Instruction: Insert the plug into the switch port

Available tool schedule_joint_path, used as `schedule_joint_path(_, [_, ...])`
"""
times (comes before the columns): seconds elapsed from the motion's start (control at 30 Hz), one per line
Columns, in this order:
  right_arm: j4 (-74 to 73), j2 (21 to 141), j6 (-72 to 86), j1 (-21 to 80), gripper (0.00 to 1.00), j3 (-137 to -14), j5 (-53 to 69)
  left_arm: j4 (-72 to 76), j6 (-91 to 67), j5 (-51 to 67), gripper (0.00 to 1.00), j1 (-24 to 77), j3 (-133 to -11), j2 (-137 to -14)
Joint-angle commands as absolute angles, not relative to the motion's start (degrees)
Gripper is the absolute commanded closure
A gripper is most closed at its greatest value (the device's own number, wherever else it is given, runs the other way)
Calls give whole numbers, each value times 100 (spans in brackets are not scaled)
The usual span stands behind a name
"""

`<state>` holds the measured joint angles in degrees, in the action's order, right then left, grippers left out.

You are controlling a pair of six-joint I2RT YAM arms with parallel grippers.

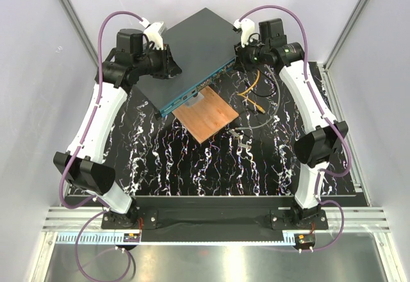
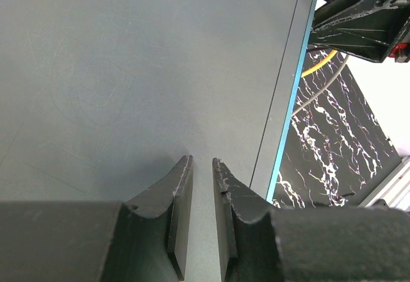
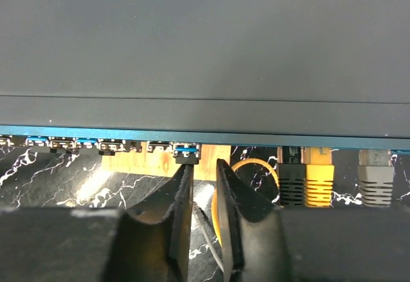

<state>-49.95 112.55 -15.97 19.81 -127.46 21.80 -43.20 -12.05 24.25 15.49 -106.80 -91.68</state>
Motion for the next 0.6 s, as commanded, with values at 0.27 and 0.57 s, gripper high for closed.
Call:
schedule_joint_path(0.27, [-3982, 11768, -1503, 2312, 89, -13614, 2039, -4184, -1116, 2549, 77, 1521, -10898, -9220])
schedule_joint_path(0.57, [-2972, 11478, -1011, 2373, 92, -12955, 1863, -4175, -1134, 2531, 77, 1529, -10916, -9290])
